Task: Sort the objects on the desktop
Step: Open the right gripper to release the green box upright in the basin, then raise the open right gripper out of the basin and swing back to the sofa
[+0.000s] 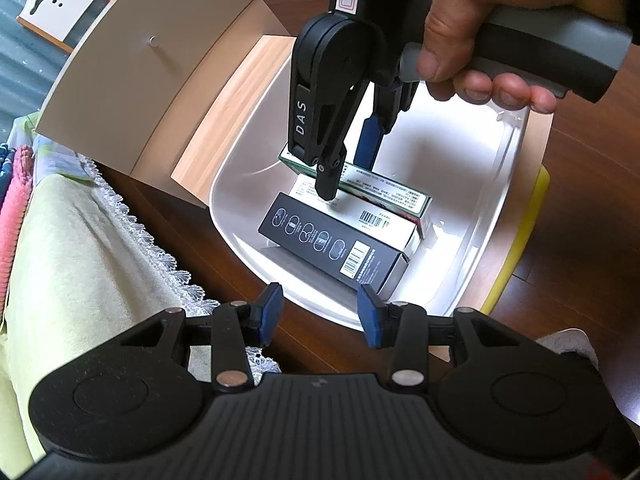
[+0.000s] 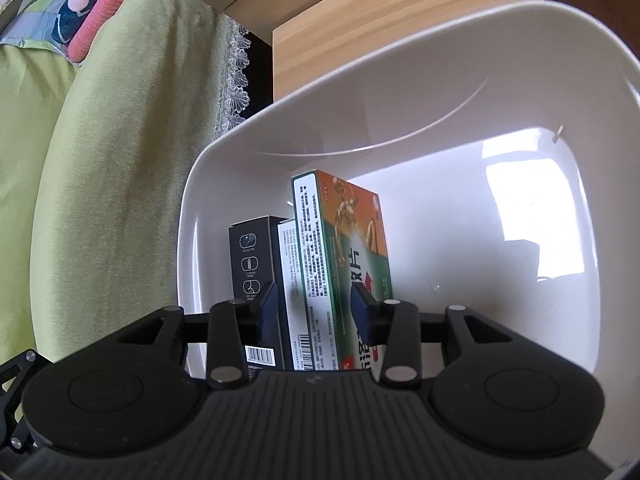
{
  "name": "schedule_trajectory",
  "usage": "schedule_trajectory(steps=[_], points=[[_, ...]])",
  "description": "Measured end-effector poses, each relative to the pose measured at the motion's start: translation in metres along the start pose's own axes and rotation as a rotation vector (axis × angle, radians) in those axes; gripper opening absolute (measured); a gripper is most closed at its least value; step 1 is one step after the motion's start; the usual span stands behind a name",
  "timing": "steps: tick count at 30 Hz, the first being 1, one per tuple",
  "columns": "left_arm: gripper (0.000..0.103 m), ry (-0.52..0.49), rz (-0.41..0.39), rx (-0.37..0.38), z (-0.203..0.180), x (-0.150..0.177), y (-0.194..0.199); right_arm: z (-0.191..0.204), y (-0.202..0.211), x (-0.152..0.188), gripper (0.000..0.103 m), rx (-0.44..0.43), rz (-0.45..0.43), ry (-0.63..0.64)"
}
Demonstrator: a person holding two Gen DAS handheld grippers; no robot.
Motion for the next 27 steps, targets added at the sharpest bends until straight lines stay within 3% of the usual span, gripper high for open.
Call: schedule_trajectory(steps=[6, 11, 16, 18, 22, 27], points=[[0.048, 0.006, -0.006, -0.012, 0.002, -0.002, 0.005, -0.002, 0.018, 0.001, 0.044, 0.078, -0.02, 0.026], [0.048, 0.005, -0.016, -0.015, 0.001, -0.005, 0.011, 0.004, 0.037, 0.014, 0.065, 0.12, -0.045, 0.111], [0.051, 0.006, -0.025, -0.025, -0.001, -0.005, 0.019, 0.009, 0.057, 0.026, 0.08, 0.194, -0.08, 0.242], [0.054, 0.009, -0.029, -0.032, -0.001, -0.006, 0.024, 0.01, 0.065, 0.029, 0.081, 0.198, -0.087, 0.253], [0.072, 0.023, -0.051, -0.055, 0.0, -0.007, 0.036, 0.016, 0.082, 0.033, 0.082, 0.186, -0.098, 0.257], [0.08, 0.064, -0.086, -0.079, 0.004, -0.009, 0.056, 0.036, 0.105, 0.039, 0.087, 0.168, -0.134, 0.308]])
Point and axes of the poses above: each gripper's, at about its wrist camera, not at the fingertips, and y roughly against the way its jaws point, z to its left, x to its underside, the point moved 8 cm from there along -y, roughly the way its jaws point, and after that the axes turned 6 degrees about x, right-handed, at the moved point
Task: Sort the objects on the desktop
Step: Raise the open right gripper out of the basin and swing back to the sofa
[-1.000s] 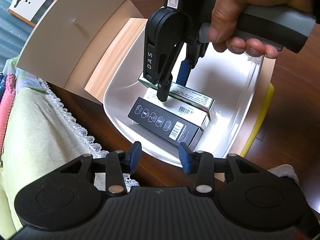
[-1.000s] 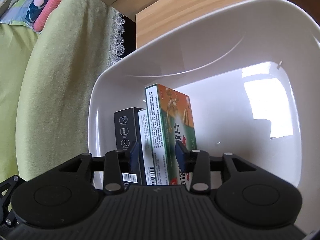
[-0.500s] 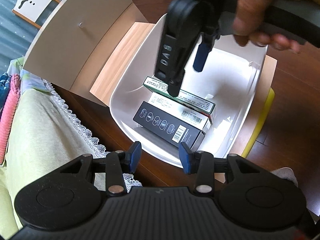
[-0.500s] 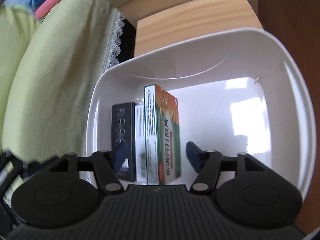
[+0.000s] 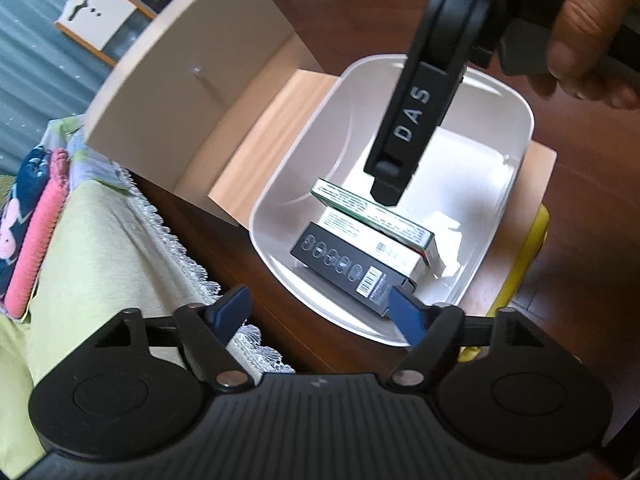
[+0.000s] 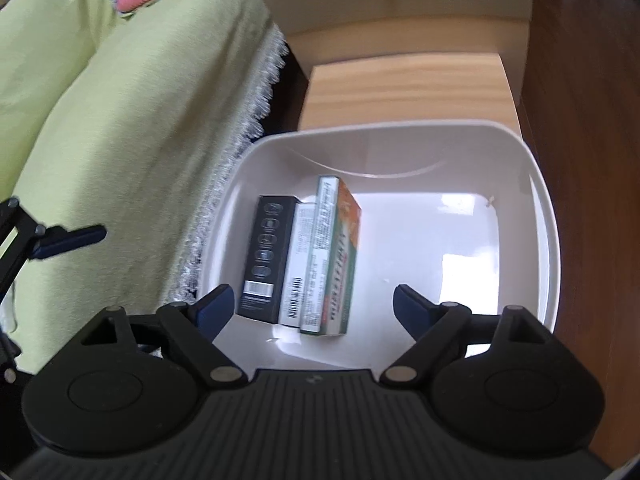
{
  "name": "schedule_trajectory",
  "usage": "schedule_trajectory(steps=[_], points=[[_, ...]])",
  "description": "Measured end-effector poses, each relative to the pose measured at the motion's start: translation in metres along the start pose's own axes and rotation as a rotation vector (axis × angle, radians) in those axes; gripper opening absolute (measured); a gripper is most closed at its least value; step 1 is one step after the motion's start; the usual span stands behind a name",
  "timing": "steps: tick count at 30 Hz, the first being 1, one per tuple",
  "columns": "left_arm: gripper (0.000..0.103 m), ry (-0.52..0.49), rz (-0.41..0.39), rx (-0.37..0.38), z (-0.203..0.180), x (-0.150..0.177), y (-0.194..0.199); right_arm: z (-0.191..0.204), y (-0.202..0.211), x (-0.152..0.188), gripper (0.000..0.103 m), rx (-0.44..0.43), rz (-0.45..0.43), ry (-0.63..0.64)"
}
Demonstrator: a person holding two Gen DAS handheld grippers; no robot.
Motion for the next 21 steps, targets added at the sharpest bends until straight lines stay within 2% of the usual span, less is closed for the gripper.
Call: schedule_trajectory(steps=[3, 5, 7, 13, 21], points=[[0.088, 0.028, -0.02, -0.012, 0.002, -0.002, 0.011, 0.011, 0.014, -0.002, 0.091, 0.003, -0.031, 0.047], [0.098, 0.049, -0.033, -0.023, 0.004, -0.002, 0.017, 0.016, 0.02, -0.004, 0.092, 0.008, -0.048, 0.07], [0.101, 0.075, -0.05, -0.036, 0.006, -0.002, 0.025, 0.019, 0.025, -0.005, 0.093, 0.015, -0.057, 0.079], [0.102, 0.171, -0.071, -0.067, 0.014, 0.008, 0.048, 0.029, 0.034, -0.006, 0.099, 0.011, -0.049, 0.088], [0.102, 0.369, -0.076, -0.145, 0.035, 0.048, 0.092, 0.074, 0.059, -0.011, 0.099, -0.072, -0.084, 0.133]])
Point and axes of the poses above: each gripper's, at about its wrist camera, not at the fingertips, and y roughly against the way its jaws point, z to its left, x to its underside, the point moved 8 cm from there along -y, roughly the way its jaws point, and after that the axes turned 6 degrees about x, right-handed, at the moved point
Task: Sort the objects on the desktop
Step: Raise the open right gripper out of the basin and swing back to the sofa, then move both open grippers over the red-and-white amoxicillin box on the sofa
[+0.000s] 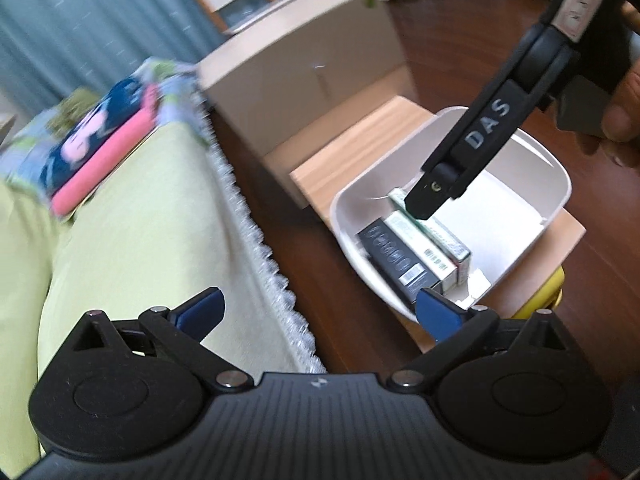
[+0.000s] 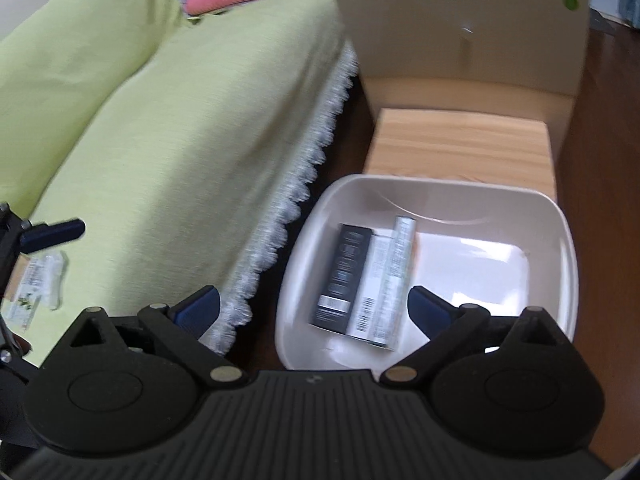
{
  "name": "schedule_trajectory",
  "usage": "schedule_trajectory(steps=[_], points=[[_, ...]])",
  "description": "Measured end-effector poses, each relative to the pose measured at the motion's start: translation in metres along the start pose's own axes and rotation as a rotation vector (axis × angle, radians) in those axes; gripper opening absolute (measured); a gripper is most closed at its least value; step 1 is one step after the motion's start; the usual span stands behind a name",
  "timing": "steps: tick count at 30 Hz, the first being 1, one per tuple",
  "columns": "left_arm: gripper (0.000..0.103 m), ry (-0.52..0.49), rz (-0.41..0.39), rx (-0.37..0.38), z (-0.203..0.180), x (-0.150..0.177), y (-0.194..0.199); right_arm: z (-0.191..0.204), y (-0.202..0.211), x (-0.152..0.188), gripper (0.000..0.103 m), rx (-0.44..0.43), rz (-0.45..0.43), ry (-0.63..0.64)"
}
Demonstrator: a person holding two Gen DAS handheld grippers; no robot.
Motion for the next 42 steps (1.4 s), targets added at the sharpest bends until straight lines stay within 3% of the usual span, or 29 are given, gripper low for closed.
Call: schedule_trajectory(steps=[13, 26, 36, 42], points=[[0.102, 0.327, 0.025, -0.202, 0.064, 0.088, 0.094, 0.138, 0.035, -0.008, 0.102, -0.213, -0.033, 0.189], [0.102, 0.579, 0.086, -0.346, 0.091, 0.187, 0.162, 0.261, 0.051, 0.034, 0.102, -0.381, 0.028, 0.387], [0.102, 0.741, 0.102, -0.442, 0.102, 0.242, 0.204, 0.308, 0.056, 0.063, 0.102, -0.438, 0.05, 0.499], [0.102, 0.833, 0.084, -0.491, 0.108, 0.256, 0.22, 0.324, 0.056, 0.071, 0.102, -0.456, 0.058, 0.529]])
Point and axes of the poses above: each gripper's, at about its wrist camera, not at the fingertips, and y roughly against the way its jaws point, z to its left, x to its underside, the point moved 8 cm from there along -y, roughly the way its jaws point, and after that the axes turned 6 degrees about x, right-handed, at the moved point
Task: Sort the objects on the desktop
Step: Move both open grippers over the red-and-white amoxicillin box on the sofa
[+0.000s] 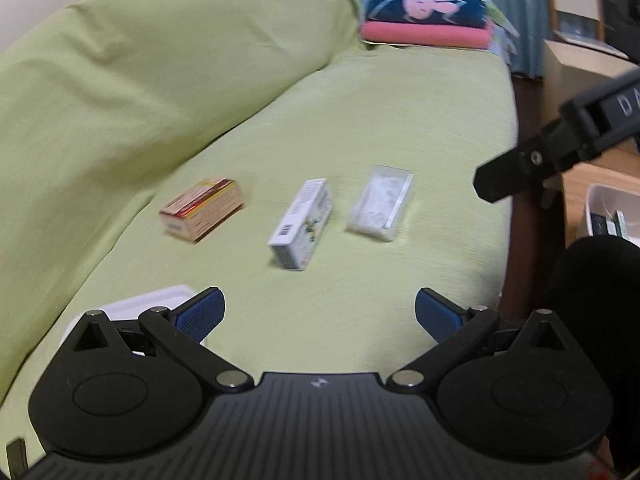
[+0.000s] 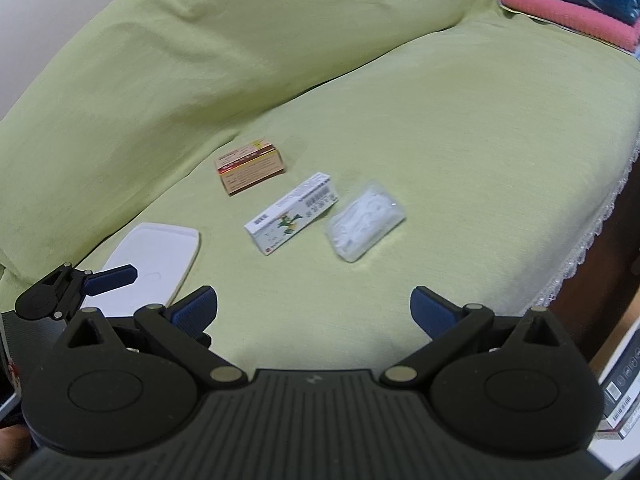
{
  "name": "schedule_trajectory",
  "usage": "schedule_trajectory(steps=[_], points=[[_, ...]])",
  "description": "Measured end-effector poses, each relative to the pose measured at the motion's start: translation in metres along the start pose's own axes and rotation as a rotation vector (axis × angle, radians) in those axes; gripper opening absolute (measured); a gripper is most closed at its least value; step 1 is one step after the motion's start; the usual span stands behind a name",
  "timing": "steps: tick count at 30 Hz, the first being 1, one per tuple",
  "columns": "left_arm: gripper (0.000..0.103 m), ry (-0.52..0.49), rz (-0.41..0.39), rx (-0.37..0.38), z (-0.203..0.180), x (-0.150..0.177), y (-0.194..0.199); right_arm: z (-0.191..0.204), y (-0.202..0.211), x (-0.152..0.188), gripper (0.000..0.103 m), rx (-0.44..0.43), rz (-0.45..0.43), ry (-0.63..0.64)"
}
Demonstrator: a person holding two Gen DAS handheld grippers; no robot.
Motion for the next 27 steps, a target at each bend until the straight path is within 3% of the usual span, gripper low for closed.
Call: schedule_trajectory(steps=[14, 27], points=[[0.102, 0.059, -0.008, -0.052, 0.02, 0.005, 0.002, 0.029, -0.015, -0.007, 0.102, -0.029, 0.002, 0.042], [0.102, -0.026, -0.038, -0.082, 0.053, -0.011, -0.004, 0.042, -0.029, -0.028, 0.102, -0.026, -0.038, 0.079]])
Point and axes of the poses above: each gripper's, at about its wrist camera, not at the fingertips, and y roughly against the way its jaws point, z to its left, x to its underside, the point moved 8 cm from there along -y, roughly the way its jaws point, and after that the axes turned 6 degrees about x, right-handed, at the moved point
